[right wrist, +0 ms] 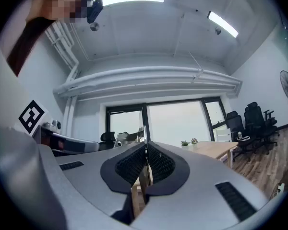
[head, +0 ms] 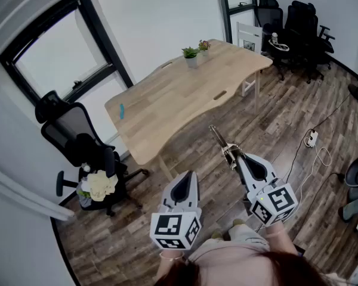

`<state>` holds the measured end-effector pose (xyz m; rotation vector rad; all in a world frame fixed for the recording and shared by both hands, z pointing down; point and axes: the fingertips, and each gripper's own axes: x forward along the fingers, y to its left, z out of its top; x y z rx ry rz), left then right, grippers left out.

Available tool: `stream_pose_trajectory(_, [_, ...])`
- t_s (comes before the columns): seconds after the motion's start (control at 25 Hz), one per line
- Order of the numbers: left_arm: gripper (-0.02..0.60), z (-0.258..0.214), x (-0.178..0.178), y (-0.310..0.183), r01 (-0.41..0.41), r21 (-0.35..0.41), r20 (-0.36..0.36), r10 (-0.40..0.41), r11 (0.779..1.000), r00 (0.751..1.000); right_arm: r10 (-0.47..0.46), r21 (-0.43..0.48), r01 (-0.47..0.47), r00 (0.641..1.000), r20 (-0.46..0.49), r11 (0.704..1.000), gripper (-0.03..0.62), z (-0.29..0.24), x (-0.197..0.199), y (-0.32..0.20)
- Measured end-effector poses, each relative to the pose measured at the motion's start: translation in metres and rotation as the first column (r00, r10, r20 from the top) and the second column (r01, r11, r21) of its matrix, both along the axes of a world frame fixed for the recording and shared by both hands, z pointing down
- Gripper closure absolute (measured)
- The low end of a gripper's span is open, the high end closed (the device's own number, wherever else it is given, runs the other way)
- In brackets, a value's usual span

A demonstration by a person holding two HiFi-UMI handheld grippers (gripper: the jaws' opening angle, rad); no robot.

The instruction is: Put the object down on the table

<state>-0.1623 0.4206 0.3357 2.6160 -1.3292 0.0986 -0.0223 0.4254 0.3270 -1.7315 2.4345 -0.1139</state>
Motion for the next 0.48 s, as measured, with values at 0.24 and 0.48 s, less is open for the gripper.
stream_pose_trajectory(0.24, [0.58, 0.001, 0.014, -0.009, -0.005, -0.007, 0.001, 0.005, 1.0, 1.0, -0.003, 0.012, 0.003, 1.0, 0.013, 1.0, 0.586, -0.002, 0.012, -0.006])
stream_pose_trajectory(0.48, [0.58, 0.002, 0.043, -0.018, -0.006, -0.009, 0.002, 0.006, 1.0, 1.0, -0.004, 0.013, 0.004, 1.0, 0.005, 1.0, 0.586, 0.001, 0.039, -0.015])
